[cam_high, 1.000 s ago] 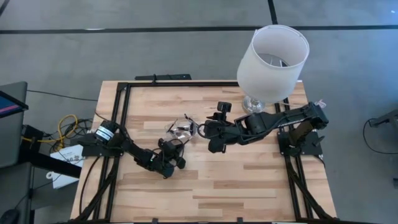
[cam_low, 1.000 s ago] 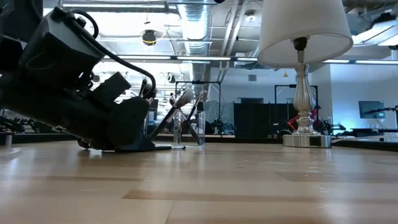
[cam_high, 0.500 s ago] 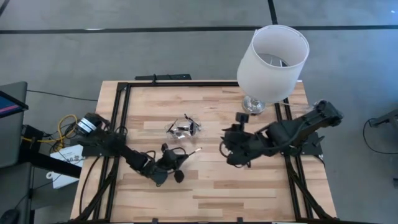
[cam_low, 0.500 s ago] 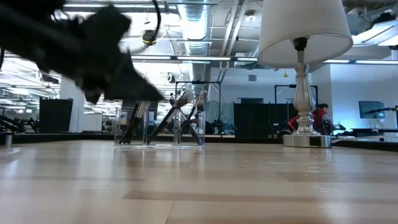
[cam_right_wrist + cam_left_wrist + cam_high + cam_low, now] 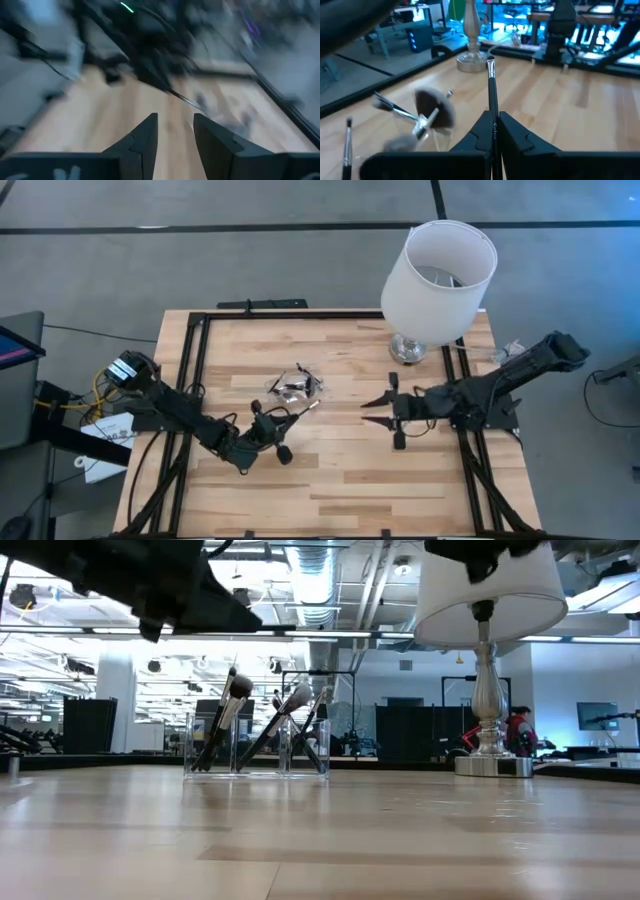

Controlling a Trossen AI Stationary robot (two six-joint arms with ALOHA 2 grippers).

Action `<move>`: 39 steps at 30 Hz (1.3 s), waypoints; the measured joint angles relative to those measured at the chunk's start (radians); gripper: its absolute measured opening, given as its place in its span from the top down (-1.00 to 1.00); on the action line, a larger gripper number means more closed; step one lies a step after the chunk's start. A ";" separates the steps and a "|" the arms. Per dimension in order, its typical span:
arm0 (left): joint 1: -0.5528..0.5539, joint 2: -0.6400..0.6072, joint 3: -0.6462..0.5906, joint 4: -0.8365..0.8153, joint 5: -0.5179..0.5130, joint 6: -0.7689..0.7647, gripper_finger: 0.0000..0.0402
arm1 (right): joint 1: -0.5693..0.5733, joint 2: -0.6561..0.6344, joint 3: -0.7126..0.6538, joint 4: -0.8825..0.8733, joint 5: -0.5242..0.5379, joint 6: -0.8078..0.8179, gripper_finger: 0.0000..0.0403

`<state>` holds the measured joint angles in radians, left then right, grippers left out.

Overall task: Pick & Place Makeup Supplies
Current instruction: Put the black makeup brush into the transparent organizer

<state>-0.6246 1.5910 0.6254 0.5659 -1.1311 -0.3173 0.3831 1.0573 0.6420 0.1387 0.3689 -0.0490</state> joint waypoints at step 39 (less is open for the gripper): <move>-0.004 -0.016 0.002 0.279 0.085 0.392 0.94 | -0.372 0.724 0.115 0.964 -0.866 0.201 0.38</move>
<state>-0.6284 1.5745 0.6273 0.8450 -1.0463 0.0751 0.0113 1.7809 0.7567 1.1029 -0.4970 0.1516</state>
